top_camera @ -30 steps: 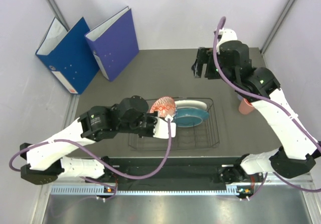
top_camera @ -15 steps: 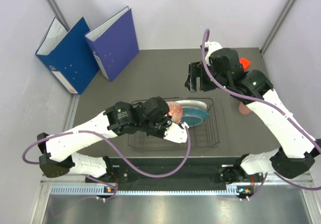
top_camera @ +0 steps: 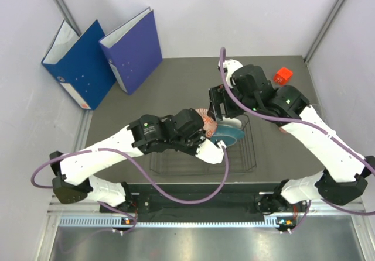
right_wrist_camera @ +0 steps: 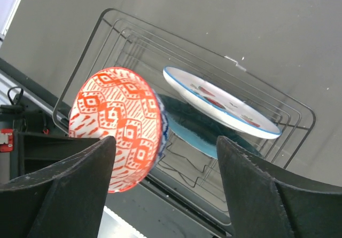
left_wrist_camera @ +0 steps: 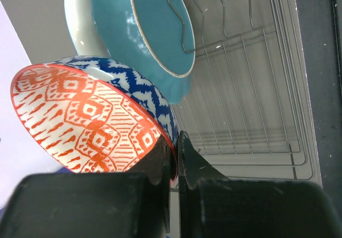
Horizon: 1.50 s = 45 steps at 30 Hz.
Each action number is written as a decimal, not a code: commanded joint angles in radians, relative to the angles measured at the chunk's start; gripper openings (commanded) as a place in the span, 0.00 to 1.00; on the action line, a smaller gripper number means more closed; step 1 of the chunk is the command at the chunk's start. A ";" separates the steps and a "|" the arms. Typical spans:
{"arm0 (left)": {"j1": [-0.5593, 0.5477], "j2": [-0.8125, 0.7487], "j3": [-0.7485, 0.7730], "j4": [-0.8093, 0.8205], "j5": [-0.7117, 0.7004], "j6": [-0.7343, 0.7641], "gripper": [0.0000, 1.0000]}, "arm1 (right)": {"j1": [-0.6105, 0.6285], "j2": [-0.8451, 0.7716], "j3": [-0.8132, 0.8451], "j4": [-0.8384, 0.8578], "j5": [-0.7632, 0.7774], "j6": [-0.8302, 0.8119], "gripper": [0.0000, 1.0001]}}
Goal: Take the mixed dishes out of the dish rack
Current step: Place the bowl at the center of the board.
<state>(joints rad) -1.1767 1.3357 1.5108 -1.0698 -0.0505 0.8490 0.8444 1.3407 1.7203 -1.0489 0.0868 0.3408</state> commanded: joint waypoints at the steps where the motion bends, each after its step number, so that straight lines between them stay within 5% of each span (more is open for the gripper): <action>1: 0.003 -0.006 0.048 0.070 -0.011 0.039 0.00 | 0.028 0.008 -0.008 -0.010 -0.004 -0.005 0.73; 5: 0.006 -0.012 0.049 0.080 -0.005 0.041 0.00 | 0.038 0.012 -0.051 0.010 -0.010 -0.005 0.65; 9: 0.009 -0.018 0.055 0.087 0.000 0.039 0.00 | 0.045 0.023 -0.074 0.026 -0.013 -0.011 0.45; 14: 0.008 -0.021 0.063 0.093 0.020 0.036 0.00 | 0.045 0.034 -0.106 0.042 -0.009 -0.020 0.37; 20: 0.009 -0.029 0.060 0.102 0.011 0.033 0.00 | 0.045 0.026 -0.114 0.055 0.022 -0.017 0.00; 27: 0.009 -0.061 0.069 0.186 -0.069 -0.002 0.06 | 0.044 0.008 -0.051 0.052 0.088 0.006 0.00; 30: 0.008 -0.110 0.046 0.296 -0.138 -0.045 0.36 | 0.038 0.011 0.034 0.033 0.139 0.009 0.00; 31: 0.009 -0.122 0.037 0.327 -0.159 -0.054 0.64 | 0.021 0.012 0.082 0.030 0.145 0.013 0.00; 35: 0.008 -0.193 -0.056 0.539 -0.302 -0.083 0.99 | -0.056 0.012 0.163 0.059 0.107 0.044 0.00; 40: 0.008 -0.248 -0.106 0.726 -0.421 -0.134 0.99 | -0.250 0.015 0.191 0.148 0.028 0.104 0.00; 45: 0.029 -0.213 -0.107 0.892 -0.661 -0.351 0.99 | -0.459 0.086 0.119 0.325 -0.041 0.239 0.00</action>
<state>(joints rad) -1.1687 1.0897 1.4055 -0.3962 -0.4744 0.6941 0.5072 1.3827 1.8584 -0.9291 0.1097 0.4526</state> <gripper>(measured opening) 0.989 0.041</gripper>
